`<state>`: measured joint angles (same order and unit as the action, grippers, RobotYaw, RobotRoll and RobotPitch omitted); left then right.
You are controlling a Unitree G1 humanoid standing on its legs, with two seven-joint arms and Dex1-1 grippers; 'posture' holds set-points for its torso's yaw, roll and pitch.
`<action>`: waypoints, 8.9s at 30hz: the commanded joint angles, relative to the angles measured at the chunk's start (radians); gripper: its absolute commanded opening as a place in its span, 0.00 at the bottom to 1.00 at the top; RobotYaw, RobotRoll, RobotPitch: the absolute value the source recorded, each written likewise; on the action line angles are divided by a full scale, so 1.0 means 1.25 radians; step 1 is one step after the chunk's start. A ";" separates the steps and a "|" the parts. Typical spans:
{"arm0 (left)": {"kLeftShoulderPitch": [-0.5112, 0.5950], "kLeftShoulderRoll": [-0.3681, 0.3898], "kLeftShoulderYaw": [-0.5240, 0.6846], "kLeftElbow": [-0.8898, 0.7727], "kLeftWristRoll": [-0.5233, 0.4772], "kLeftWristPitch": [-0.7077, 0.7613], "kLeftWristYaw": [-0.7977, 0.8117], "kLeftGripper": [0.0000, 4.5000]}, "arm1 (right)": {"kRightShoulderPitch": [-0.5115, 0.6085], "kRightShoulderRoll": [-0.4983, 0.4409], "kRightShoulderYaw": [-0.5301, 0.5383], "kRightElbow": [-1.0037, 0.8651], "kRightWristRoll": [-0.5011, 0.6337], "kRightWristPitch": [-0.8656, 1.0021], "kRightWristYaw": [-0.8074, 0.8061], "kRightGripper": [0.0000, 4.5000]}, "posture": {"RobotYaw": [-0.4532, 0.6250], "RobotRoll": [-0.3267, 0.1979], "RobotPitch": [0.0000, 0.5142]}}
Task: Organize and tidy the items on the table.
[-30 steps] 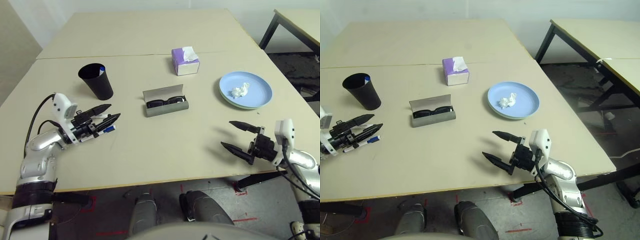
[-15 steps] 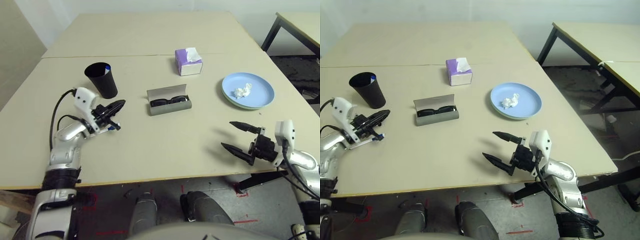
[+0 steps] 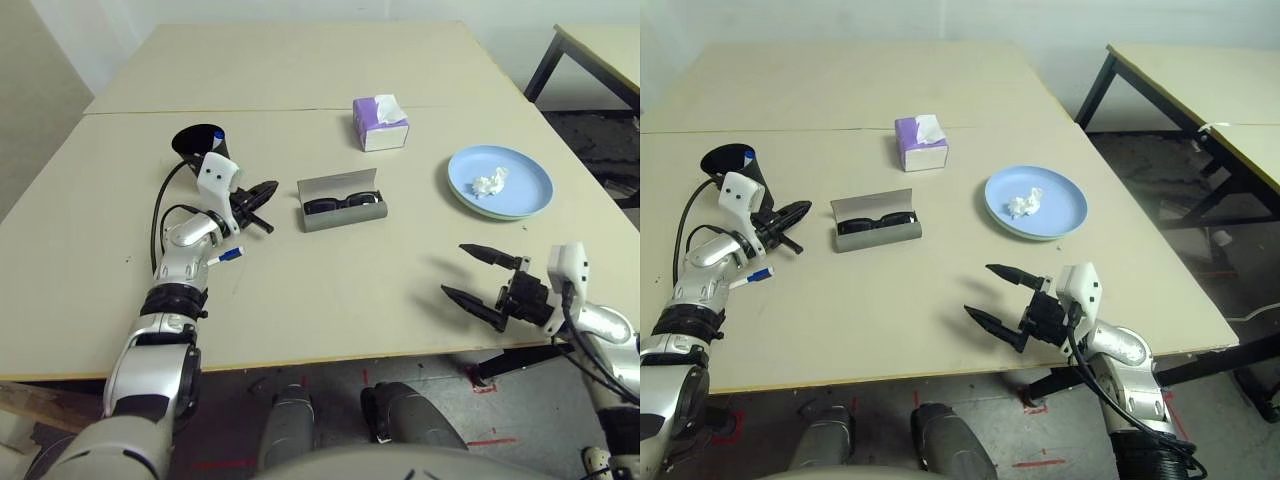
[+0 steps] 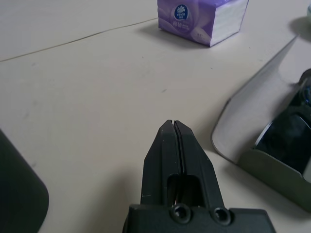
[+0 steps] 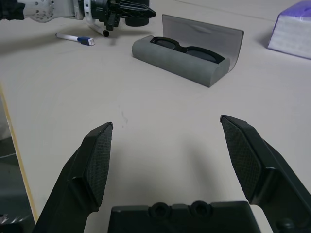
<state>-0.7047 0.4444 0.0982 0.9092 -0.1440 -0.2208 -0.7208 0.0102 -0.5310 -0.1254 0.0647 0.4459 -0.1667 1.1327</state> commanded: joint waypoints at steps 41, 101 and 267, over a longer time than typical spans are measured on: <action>-0.054 -0.039 -0.080 0.125 0.083 -0.068 -0.173 0.01 | 0.031 -0.008 -0.010 -0.080 0.016 0.042 -0.048 1.00 | 0.26 0.62 0.23; 0.216 0.554 -0.084 -0.492 -0.027 0.224 -0.621 0.91 | -0.097 -0.007 0.115 0.026 -0.031 -0.030 0.105 1.00 | 0.39 0.62 0.25; -0.059 0.054 0.148 -0.093 -0.095 -0.008 0.111 0.93 | -0.019 0.070 0.159 -0.248 0.014 0.199 -0.134 1.00 | 0.36 0.62 0.27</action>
<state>-0.7950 0.5140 0.2777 0.8132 -0.2529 -0.2420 -0.5804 -0.0167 -0.4419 0.0632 -0.2300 0.4609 0.0711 0.9652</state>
